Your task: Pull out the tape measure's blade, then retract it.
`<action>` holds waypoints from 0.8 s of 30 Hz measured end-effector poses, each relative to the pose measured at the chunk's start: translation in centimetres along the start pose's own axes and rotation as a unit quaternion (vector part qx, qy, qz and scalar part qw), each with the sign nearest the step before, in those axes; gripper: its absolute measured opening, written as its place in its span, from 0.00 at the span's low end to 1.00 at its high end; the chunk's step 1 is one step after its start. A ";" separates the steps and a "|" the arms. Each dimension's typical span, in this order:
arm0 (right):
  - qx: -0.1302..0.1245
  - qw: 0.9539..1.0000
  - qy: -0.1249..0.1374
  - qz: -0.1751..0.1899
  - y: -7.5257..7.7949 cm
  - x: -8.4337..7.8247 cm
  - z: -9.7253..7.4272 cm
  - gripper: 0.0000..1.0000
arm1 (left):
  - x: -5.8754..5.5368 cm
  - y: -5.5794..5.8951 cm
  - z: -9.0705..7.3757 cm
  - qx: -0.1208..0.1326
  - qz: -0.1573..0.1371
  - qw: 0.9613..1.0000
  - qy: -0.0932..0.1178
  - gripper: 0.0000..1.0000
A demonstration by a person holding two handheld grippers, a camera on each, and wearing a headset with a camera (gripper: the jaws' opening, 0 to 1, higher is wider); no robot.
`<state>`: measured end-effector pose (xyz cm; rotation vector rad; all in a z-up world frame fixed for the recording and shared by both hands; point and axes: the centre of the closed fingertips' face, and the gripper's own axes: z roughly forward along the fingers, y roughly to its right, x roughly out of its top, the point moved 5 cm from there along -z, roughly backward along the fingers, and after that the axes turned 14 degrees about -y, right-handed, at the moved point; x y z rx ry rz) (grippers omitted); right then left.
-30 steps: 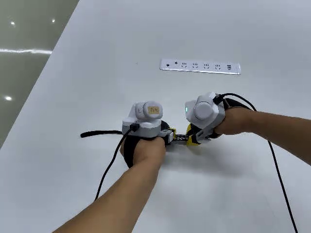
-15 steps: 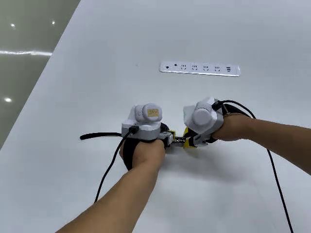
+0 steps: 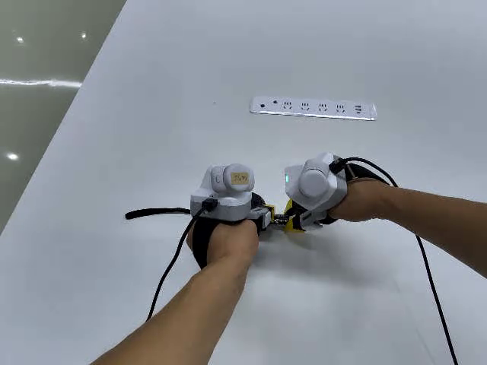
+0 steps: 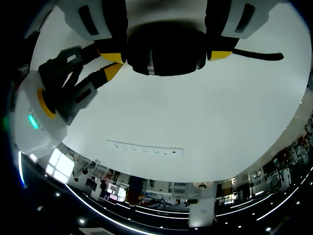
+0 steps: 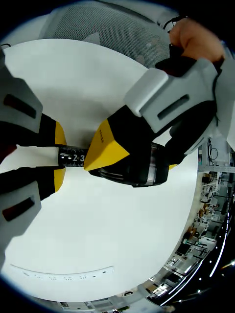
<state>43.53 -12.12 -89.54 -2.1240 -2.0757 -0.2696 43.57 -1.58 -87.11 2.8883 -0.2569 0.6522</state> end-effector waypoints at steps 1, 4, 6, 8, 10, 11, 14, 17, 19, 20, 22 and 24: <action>0.000 1.000 0.000 0.000 0.0 0.0 0.0 0.14 | 0.0 0.0 0.0 0.001 -0.001 1.000 0.000 0.61; 0.001 1.000 0.002 0.000 0.0 0.2 0.1 0.14 | 0.0 0.0 0.0 0.001 0.000 1.000 0.001 0.61; 0.002 1.000 0.002 0.000 0.1 0.3 0.1 0.14 | 0.0 0.0 0.0 0.000 0.000 1.000 0.000 0.61; 0.002 1.000 0.003 0.001 0.0 0.4 0.1 0.14 | 0.0 0.0 0.0 0.000 0.000 1.000 0.000 0.61; 0.002 1.000 0.003 0.000 0.1 0.5 0.2 0.14 | 0.0 0.0 0.0 0.000 0.001 1.000 0.000 0.61; 0.003 1.000 0.003 0.000 0.1 0.5 0.2 0.14 | 0.0 0.0 0.0 0.000 0.001 1.000 0.000 0.61; 0.003 1.000 0.004 0.001 0.1 0.7 0.2 0.14 | 0.0 0.0 0.0 0.000 0.001 1.000 0.000 0.61; 0.004 1.000 0.005 -0.001 0.1 0.8 0.2 0.14 | 0.0 0.0 0.0 0.000 0.001 1.000 0.001 0.61; 0.005 1.000 0.005 -0.002 0.1 0.9 0.3 0.14 | 0.0 0.1 0.0 0.000 0.001 1.000 0.001 0.61; 0.005 1.000 0.006 -0.002 0.1 0.9 0.3 0.14 | 0.0 0.1 0.0 0.000 0.001 1.000 0.001 0.61; 0.005 1.000 0.005 -0.003 0.1 1.0 0.3 0.14 | 0.0 0.0 0.0 0.000 0.001 1.000 0.000 0.61; 0.005 1.000 0.005 -0.005 0.1 1.1 0.4 0.14 | 0.0 0.0 0.1 -0.001 0.000 1.000 0.000 0.61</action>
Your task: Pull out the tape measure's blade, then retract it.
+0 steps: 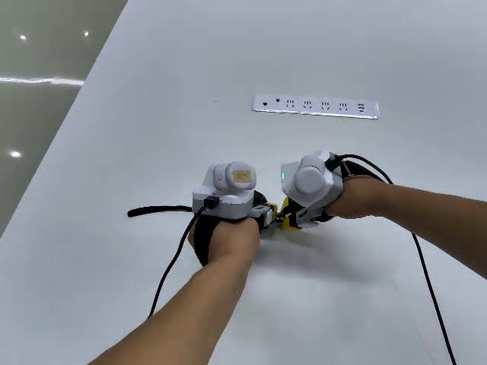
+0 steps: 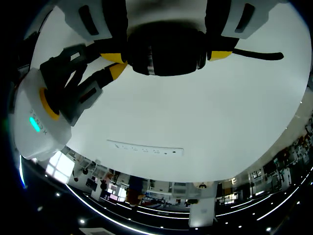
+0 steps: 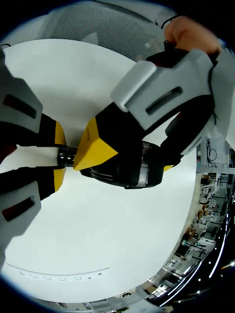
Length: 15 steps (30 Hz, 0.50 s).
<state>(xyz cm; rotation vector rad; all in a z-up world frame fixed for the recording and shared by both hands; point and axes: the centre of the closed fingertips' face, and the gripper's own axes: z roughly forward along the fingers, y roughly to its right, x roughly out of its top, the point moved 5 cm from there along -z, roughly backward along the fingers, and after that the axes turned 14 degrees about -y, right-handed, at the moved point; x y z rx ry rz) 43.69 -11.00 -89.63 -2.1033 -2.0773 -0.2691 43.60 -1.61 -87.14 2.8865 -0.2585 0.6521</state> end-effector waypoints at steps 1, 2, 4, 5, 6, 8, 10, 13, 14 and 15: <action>0.000 1.000 -0.001 0.000 0.0 0.1 0.0 0.14 | 0.0 0.0 0.0 0.001 0.000 1.000 0.001 0.61; 0.000 1.000 -0.001 -0.002 0.0 0.1 0.0 0.14 | 0.0 0.0 0.0 0.001 0.000 1.000 0.001 0.61; 0.000 1.000 -0.001 -0.002 0.0 0.1 0.0 0.14 | 0.0 0.0 0.0 0.001 0.000 1.000 0.001 0.61; 0.000 1.000 -0.001 -0.001 0.0 0.2 0.1 0.14 | 0.0 0.0 0.0 0.001 -0.001 1.000 0.001 0.61; 0.000 1.000 -0.001 -0.002 0.0 0.2 0.1 0.14 | 0.0 0.0 0.0 0.001 -0.001 1.000 0.000 0.61; 0.000 1.000 -0.001 -0.003 0.0 0.3 0.1 0.14 | -0.1 0.0 0.0 0.000 0.000 1.000 0.000 0.61; 0.000 1.000 -0.002 -0.003 0.0 0.3 0.1 0.14 | -0.1 0.0 0.1 0.001 0.000 1.000 0.001 0.61; -0.001 1.000 -0.001 -0.003 0.0 0.4 0.1 0.14 | -0.1 0.0 0.1 0.001 -0.001 1.000 0.001 0.61; -0.001 1.000 -0.001 -0.003 0.0 0.4 0.1 0.14 | -0.1 0.0 0.1 0.001 -0.001 1.000 0.001 0.61; -0.001 1.000 -0.001 -0.003 0.0 0.5 0.2 0.14 | -0.1 0.0 0.1 0.000 -0.001 1.000 0.001 0.61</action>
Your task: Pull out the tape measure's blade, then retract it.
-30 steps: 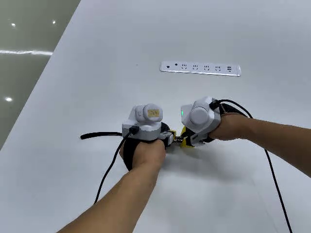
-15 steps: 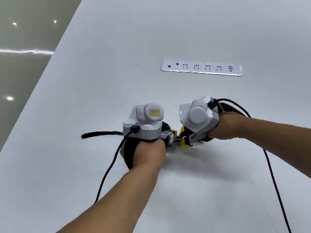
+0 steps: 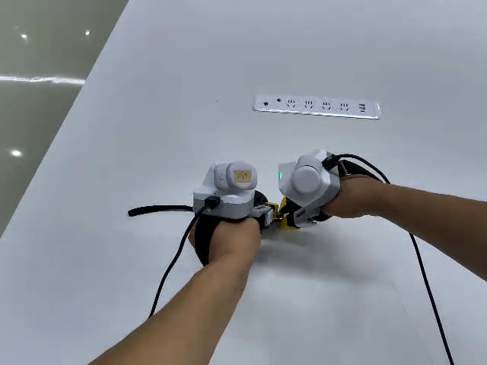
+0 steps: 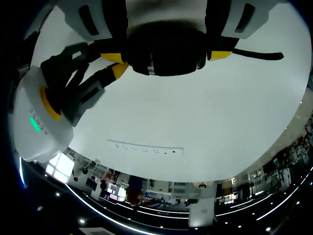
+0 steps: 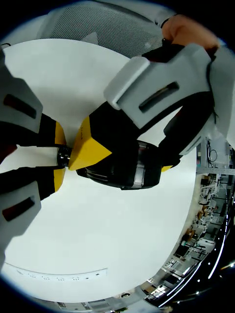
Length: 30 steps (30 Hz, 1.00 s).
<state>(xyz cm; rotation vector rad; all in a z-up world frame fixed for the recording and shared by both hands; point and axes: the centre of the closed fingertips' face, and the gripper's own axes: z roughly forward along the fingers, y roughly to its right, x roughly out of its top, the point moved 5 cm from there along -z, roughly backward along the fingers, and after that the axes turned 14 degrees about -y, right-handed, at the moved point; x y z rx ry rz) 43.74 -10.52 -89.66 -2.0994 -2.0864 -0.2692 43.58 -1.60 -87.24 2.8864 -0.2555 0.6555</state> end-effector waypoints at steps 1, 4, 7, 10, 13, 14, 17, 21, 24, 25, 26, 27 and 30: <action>0.000 1.000 0.000 0.000 0.0 0.0 0.0 0.14 | 0.0 0.0 0.0 0.000 0.000 1.000 0.000 0.61; 0.001 1.000 0.000 0.000 0.0 0.1 0.0 0.14 | 0.0 0.0 0.0 0.000 0.000 1.000 0.000 0.61; 0.001 1.000 0.001 0.001 0.1 0.1 0.1 0.14 | 0.1 0.0 0.0 0.000 0.000 1.000 0.000 0.61; 0.002 1.000 0.000 0.000 0.1 0.2 0.1 0.14 | 0.1 0.0 0.0 0.000 0.000 1.000 0.000 0.61; 0.001 1.000 0.000 -0.001 0.1 0.2 0.1 0.14 | 0.1 0.0 0.0 -0.001 0.000 1.000 0.000 0.61; 0.001 1.000 -0.001 -0.001 0.1 0.2 0.1 0.14 | 0.1 0.0 0.0 0.000 0.001 1.000 0.000 0.61; 0.001 1.000 -0.002 -0.001 0.1 0.3 0.1 0.14 | 0.1 0.0 0.0 -0.001 0.001 1.000 0.000 0.61; 0.001 1.000 -0.004 -0.002 0.1 0.4 0.1 0.14 | 0.1 0.0 0.0 -0.001 0.000 1.000 0.000 0.61; 0.001 1.000 -0.005 -0.002 0.1 0.4 0.1 0.14 | 0.1 0.0 0.0 -0.001 0.000 1.000 0.000 0.61; 0.001 1.000 -0.006 -0.002 0.1 0.4 0.1 0.14 | 0.1 0.0 0.0 0.000 0.000 1.000 0.000 0.61; 0.001 1.000 -0.007 -0.002 0.2 0.4 0.1 0.14 | 0.1 0.0 0.0 0.000 0.000 1.000 0.000 0.61; 0.001 1.000 -0.007 -0.002 0.2 0.4 0.1 0.14 | 0.1 0.0 0.0 -0.001 -0.001 1.000 0.000 0.61; 0.000 1.000 -0.008 -0.004 0.2 0.4 0.1 0.14 | 0.1 0.0 -0.1 -0.001 0.000 1.000 0.000 0.61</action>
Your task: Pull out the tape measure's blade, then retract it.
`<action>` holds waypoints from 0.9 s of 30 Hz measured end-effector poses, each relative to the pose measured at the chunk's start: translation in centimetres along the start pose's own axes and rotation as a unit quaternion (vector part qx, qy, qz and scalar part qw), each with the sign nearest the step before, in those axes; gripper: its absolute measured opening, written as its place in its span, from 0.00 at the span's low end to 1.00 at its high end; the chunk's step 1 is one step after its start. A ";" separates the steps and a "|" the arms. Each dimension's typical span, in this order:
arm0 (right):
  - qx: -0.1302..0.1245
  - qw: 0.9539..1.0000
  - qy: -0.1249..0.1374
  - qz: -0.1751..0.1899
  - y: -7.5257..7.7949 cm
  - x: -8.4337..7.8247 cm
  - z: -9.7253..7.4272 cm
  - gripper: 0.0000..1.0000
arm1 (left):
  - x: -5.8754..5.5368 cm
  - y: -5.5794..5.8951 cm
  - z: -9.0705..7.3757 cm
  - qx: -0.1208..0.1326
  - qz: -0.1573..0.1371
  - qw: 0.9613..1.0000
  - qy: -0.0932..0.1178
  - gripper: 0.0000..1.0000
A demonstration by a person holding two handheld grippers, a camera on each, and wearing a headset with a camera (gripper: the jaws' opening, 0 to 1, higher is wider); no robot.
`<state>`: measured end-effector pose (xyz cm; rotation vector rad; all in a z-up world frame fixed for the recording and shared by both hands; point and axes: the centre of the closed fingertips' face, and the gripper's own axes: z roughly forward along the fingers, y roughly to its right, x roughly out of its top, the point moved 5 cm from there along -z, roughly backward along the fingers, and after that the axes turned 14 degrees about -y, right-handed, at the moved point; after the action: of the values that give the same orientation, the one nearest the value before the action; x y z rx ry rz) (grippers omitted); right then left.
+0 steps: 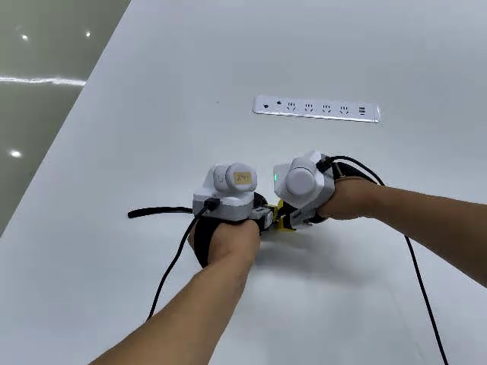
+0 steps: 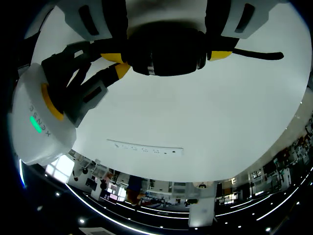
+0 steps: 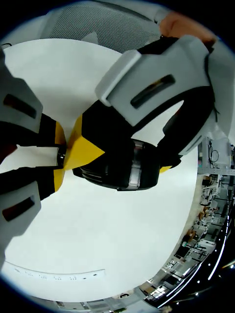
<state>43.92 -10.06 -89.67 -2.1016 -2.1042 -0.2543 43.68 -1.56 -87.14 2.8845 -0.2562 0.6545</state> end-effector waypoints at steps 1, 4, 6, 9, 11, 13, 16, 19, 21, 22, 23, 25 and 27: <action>0.000 1.000 0.000 0.000 0.0 0.0 0.0 0.14 | 0.0 0.0 0.0 0.000 0.000 1.000 0.000 0.61; -0.002 1.000 -0.006 -0.005 0.0 0.1 0.0 0.14 | 0.0 0.0 0.0 0.001 0.000 1.000 0.000 0.61; -0.003 1.000 -0.010 -0.008 0.0 0.2 0.0 0.14 | 0.0 0.0 0.0 0.001 0.000 1.000 0.000 0.61; -0.001 1.000 -0.012 -0.008 0.1 0.2 0.0 0.14 | 0.0 0.0 0.0 0.000 -0.001 1.000 0.001 0.61; 0.001 1.000 -0.010 -0.005 0.1 0.1 0.0 0.14 | 0.0 0.0 0.0 0.000 0.000 1.000 0.002 0.61; 0.000 1.000 -0.009 -0.006 0.0 0.1 0.0 0.14 | 0.0 0.0 0.0 0.000 -0.001 1.000 0.002 0.61; -0.001 1.000 -0.007 -0.006 0.0 0.1 0.0 0.14 | 0.0 0.0 0.0 0.001 0.000 1.000 0.004 0.62; -0.003 1.000 -0.006 -0.005 -0.1 0.1 0.0 0.14 | 0.0 0.0 -0.1 0.002 0.000 1.000 0.005 0.62; -0.004 1.000 -0.006 -0.006 -0.1 0.1 0.0 0.14 | 0.0 0.0 -0.1 0.002 0.000 1.000 0.006 0.62; -0.004 1.000 -0.006 -0.007 -0.1 0.2 0.0 0.14 | 0.0 0.0 -0.1 0.002 0.000 1.000 0.006 0.62; -0.004 1.000 -0.006 -0.007 -0.1 0.2 0.0 0.14 | 0.0 0.0 -0.1 0.003 0.000 1.000 0.007 0.62; -0.006 1.000 -0.007 -0.009 -0.1 0.1 0.0 0.14 | 0.0 0.0 0.0 0.003 0.000 1.000 0.009 0.62; -0.007 1.000 -0.007 -0.011 -0.2 0.2 0.0 0.14 | -0.1 0.0 0.0 0.003 0.000 1.000 0.011 0.62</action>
<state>43.75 -9.87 -89.65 -2.0958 -2.1396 -0.2593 43.62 -1.50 -87.13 2.8821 -0.2521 0.6869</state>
